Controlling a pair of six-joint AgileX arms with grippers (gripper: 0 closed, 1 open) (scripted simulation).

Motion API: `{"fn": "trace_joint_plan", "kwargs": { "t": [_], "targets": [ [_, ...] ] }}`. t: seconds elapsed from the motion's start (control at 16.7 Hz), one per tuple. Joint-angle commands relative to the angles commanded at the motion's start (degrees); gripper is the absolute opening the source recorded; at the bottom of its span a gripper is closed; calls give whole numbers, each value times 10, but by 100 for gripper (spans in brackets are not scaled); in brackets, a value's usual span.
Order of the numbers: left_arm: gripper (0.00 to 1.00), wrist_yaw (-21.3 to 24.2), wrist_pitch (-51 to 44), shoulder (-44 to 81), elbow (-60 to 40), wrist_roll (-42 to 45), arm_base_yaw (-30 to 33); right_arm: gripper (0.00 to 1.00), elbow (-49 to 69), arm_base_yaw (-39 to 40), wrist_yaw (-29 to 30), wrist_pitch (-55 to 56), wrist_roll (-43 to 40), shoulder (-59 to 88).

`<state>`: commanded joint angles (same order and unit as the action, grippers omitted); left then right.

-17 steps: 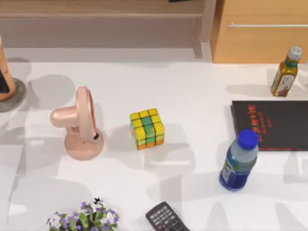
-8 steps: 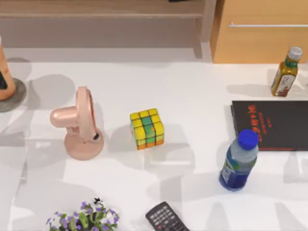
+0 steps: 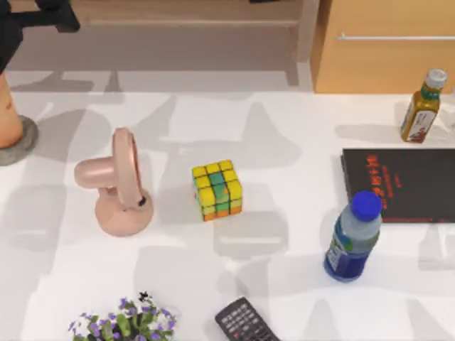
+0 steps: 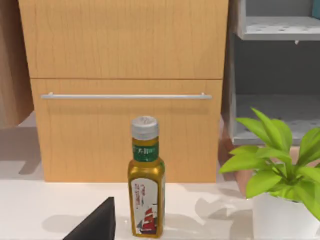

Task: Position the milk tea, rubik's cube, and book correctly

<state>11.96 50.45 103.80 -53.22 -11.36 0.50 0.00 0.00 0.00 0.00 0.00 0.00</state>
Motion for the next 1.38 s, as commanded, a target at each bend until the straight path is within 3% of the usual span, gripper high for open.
{"fn": "trace_joint_plan", "kwargs": {
  "t": [0.24,0.48,0.84,1.14,1.38],
  "targets": [
    [100,-42,-250,31,-186,-95,118,100,0,0,0,0,0,0],
    [100,-76,-557,91,-347,-193,224,100,0,0,0,0,0,0],
    [100,-105,-987,198,-530,-316,325,100,0,0,0,0,0,0],
    [100,-115,-1202,248,-612,-378,352,100,0,0,0,0,0,0],
    [100,-117,-1267,260,-629,-397,354,100,0,0,0,0,0,0]
  ]
}}
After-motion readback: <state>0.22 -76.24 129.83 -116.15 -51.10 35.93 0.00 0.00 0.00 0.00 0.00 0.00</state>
